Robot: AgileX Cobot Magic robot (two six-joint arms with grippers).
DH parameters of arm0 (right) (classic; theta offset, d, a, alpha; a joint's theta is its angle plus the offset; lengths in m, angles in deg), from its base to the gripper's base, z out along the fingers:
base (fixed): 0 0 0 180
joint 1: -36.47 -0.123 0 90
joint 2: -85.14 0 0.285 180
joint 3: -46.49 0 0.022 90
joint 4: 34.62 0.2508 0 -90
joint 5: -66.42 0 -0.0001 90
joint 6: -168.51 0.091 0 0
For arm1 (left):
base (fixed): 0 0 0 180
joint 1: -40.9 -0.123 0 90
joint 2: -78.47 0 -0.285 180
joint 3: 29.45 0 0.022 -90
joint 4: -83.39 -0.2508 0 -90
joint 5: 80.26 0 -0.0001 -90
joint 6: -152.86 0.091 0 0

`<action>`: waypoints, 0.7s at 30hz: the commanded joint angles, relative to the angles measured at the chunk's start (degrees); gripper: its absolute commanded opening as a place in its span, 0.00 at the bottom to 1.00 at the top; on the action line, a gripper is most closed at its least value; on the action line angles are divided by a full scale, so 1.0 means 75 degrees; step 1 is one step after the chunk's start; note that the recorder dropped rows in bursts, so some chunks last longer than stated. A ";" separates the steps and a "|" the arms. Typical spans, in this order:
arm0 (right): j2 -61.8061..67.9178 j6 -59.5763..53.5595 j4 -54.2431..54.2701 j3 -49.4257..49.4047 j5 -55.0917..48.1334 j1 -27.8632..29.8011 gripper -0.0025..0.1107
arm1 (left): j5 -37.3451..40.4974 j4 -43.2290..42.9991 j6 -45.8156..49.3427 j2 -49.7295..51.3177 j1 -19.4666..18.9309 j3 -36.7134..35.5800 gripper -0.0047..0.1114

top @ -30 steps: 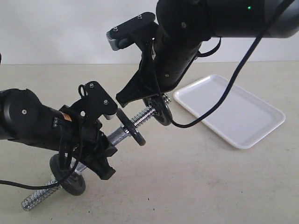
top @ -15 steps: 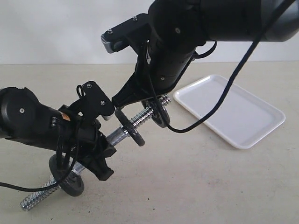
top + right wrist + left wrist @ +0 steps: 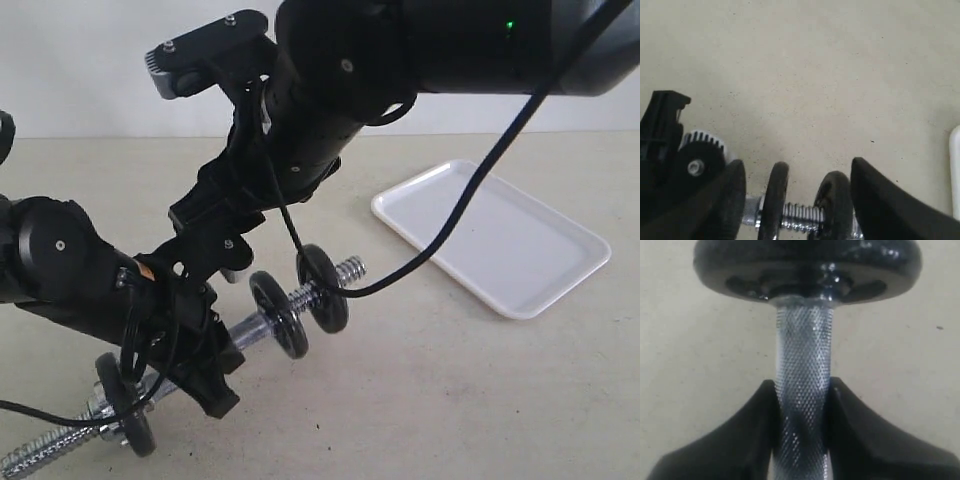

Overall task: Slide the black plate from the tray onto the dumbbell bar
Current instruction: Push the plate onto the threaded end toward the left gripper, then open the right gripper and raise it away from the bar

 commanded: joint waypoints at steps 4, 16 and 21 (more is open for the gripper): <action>-0.0065 0.0093 0.0010 0.0042 0.0046 0.0033 0.53 | -0.3424 0.0293 -0.0058 -0.0452 0.0034 0.0333 0.08; -0.0189 0.0846 -0.1275 0.0042 0.0005 0.0053 0.53 | -0.3408 0.0293 -0.0058 -0.0452 0.0034 0.0333 0.08; -0.0622 0.1981 -0.3058 0.0042 -0.0491 0.0053 0.48 | -0.3393 0.0293 -0.0058 -0.0452 0.0034 0.0333 0.08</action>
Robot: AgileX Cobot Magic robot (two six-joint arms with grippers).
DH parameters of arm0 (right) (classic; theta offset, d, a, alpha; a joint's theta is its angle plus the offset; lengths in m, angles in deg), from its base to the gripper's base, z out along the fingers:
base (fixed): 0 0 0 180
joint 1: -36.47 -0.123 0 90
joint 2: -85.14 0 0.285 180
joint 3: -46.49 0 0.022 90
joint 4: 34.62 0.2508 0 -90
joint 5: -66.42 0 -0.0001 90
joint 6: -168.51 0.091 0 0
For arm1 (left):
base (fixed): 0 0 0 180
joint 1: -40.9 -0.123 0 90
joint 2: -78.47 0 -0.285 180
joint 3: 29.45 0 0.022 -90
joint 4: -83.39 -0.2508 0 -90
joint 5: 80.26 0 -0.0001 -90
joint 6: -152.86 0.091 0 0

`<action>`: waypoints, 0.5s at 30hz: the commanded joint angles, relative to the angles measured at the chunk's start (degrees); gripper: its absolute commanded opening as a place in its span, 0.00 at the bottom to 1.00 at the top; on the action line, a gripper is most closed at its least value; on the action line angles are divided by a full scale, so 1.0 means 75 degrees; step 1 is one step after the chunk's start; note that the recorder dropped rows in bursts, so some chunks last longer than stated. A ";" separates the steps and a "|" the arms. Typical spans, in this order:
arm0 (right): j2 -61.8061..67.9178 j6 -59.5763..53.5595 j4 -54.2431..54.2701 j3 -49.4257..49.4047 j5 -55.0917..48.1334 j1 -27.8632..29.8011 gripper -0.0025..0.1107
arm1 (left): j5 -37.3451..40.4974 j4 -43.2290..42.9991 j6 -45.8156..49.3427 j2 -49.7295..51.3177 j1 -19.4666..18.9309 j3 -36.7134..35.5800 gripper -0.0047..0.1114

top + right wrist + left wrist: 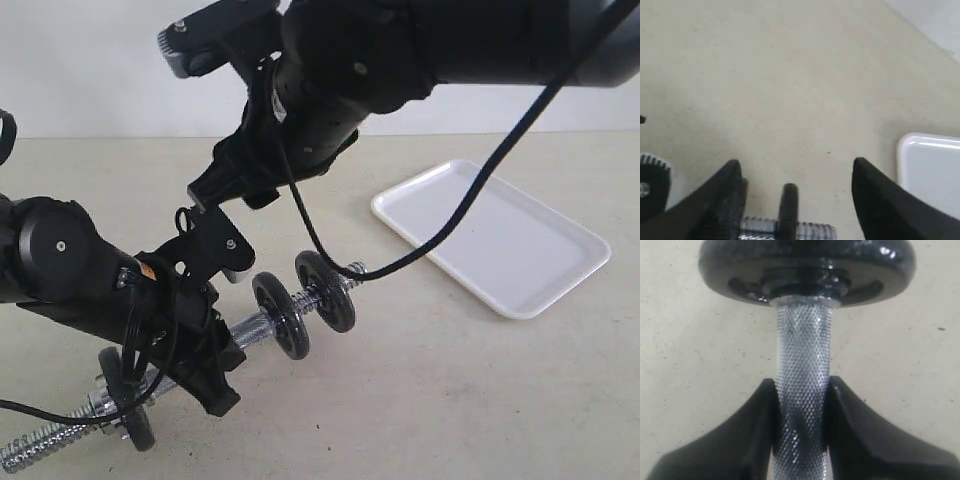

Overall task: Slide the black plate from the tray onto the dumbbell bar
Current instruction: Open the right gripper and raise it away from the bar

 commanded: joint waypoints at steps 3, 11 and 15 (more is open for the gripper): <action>-0.0671 0.0952 -0.2007 0.0042 -0.1230 0.0053 0.23 | -0.3219 0.0413 -0.0044 -0.0452 0.0001 0.0333 0.08; -0.0901 0.0940 -0.3156 0.0042 -0.3442 0.0053 0.02 | -0.3331 0.0447 -0.0190 -0.0452 0.0001 0.0333 0.08; -0.0914 0.0898 -0.3402 0.0042 -0.4110 0.0053 0.02 | -0.3396 0.0447 -0.0208 -0.0452 0.0001 0.0333 0.08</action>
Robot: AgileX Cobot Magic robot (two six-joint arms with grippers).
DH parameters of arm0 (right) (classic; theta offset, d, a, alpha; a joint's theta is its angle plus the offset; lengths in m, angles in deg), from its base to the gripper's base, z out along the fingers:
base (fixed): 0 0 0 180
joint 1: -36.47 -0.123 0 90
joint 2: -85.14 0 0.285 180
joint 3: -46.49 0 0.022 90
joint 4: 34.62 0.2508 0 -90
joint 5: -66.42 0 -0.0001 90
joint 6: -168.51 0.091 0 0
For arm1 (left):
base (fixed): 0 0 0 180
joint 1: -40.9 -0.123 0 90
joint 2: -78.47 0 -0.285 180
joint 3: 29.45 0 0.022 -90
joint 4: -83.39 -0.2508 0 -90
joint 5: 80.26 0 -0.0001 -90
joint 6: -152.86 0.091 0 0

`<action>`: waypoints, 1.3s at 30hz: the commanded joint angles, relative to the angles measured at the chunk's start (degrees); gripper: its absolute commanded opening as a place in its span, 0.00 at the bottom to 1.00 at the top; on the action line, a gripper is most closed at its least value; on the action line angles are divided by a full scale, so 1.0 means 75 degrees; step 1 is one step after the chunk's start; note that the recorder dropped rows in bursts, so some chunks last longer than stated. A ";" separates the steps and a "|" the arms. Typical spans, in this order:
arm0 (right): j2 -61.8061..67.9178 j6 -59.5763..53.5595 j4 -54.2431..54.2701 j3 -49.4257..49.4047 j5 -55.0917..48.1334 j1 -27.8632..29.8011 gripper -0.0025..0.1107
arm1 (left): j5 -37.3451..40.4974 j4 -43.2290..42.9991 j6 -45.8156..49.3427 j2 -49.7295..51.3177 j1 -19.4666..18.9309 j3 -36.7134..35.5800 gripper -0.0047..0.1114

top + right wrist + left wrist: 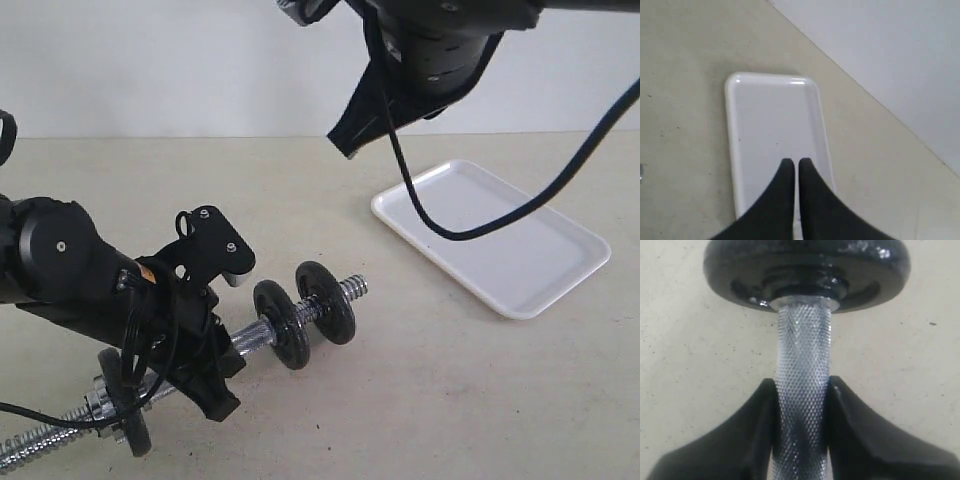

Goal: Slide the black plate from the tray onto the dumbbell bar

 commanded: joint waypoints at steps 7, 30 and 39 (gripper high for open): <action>-0.0119 -0.0316 0.0350 -0.0185 -0.0784 0.0420 0.02 | -0.3587 0.0425 -0.0263 -0.0452 0.0001 0.0333 0.08; -0.0119 -0.0477 0.1986 -0.2202 0.3479 0.1276 0.02 | -0.3676 0.0407 -0.0263 -0.0452 0.0001 0.0333 0.08; 0.0412 -0.0093 0.2020 -0.2525 0.4200 0.1276 0.02 | -0.3676 0.0407 -0.0263 -0.0452 0.0001 0.0333 0.08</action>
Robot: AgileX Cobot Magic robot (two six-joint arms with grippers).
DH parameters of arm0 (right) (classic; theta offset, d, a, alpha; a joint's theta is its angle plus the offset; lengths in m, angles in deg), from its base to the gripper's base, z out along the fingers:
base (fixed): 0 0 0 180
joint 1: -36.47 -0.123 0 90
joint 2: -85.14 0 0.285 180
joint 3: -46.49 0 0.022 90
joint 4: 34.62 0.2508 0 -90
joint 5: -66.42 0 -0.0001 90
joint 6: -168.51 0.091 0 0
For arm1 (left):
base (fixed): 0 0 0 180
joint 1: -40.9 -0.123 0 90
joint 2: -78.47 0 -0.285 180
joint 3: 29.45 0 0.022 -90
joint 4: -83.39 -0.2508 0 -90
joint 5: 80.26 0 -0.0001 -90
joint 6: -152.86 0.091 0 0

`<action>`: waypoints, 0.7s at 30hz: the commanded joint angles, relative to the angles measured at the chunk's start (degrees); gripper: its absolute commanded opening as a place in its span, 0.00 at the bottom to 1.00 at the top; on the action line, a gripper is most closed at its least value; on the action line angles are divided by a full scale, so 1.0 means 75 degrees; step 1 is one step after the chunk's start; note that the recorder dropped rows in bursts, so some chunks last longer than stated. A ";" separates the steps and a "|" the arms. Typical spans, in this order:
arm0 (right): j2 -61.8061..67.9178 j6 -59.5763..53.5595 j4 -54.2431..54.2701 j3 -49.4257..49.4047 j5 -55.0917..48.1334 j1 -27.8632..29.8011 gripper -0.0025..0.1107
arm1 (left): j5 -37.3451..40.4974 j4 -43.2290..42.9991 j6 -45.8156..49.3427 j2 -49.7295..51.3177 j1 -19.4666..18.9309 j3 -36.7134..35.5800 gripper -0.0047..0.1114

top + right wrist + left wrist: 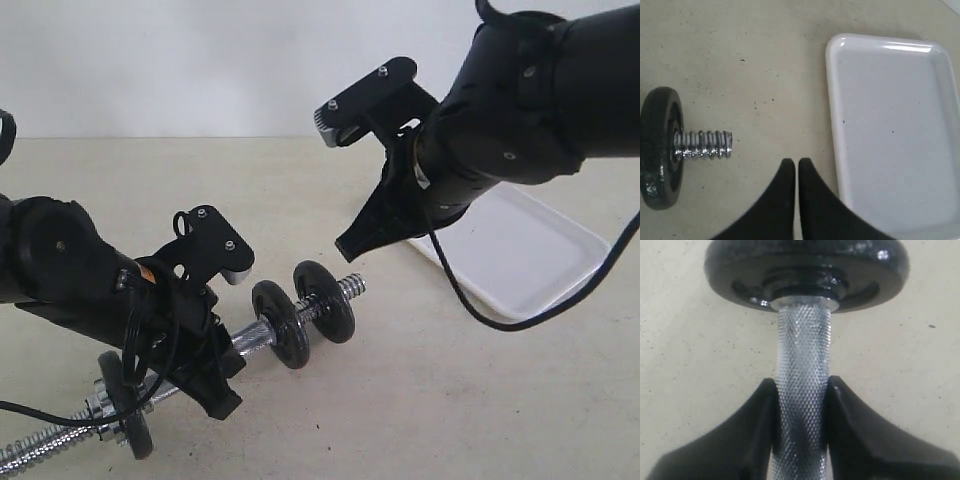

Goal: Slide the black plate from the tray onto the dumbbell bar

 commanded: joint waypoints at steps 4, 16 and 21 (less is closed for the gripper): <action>0.0689 0.0272 0.0214 -0.0039 0.0892 0.0047 0.02 | -0.3714 0.0407 -0.0040 -0.0452 0.0001 0.0333 0.08; 0.1105 0.0259 0.0701 -0.0039 0.1220 0.0047 0.02 | -0.3737 0.0407 -0.0026 -0.0452 0.0001 0.0333 0.08; 0.1105 -0.0317 0.1456 -0.0039 0.1308 0.0047 0.02 | -0.3737 0.0407 -0.0026 -0.0452 0.0001 0.0333 0.08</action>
